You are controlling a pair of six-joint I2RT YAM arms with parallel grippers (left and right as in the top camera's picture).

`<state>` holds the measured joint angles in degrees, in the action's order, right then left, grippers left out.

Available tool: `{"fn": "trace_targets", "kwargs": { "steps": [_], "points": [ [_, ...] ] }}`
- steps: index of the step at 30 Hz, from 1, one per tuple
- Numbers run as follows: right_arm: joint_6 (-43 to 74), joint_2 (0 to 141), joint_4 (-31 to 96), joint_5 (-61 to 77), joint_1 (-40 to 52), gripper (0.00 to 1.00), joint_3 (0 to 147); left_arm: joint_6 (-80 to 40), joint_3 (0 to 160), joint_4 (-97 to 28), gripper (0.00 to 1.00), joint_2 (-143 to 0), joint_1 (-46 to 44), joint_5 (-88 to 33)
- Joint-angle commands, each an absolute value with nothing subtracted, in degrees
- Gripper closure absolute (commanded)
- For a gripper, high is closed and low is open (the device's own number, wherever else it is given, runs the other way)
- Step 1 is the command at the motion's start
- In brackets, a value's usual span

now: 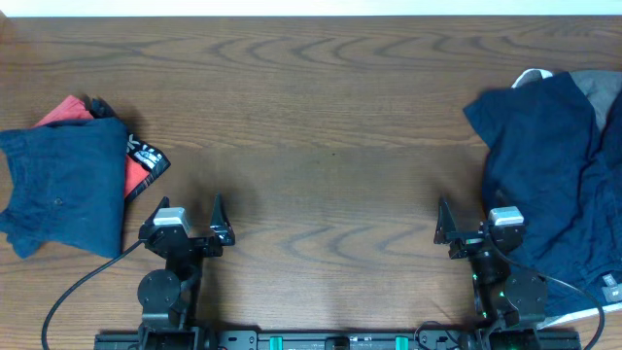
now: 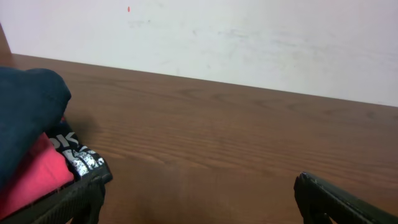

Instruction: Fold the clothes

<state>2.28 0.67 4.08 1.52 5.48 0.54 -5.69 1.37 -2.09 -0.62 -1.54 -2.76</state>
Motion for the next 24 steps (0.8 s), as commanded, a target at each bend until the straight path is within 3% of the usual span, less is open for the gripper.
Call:
{"fn": "trace_targets", "kwargs": {
  "steps": [1,13,24],
  "points": [
    [1.9,0.4,4.1,2.0,4.7,0.01,0.3,-5.0,0.2,-3.8,0.02,-0.3,-1.2,-2.4],
    [4.4,1.9,4.4,0.3,4.7,0.01,1.3,-9.1,4.4,-3.8,0.02,-3.8,-1.2,-3.4],
    [4.4,22.3,11.5,-8.6,4.7,0.01,15.8,-9.1,23.2,-10.2,0.02,-29.2,-1.2,-3.8]
  ]
}}
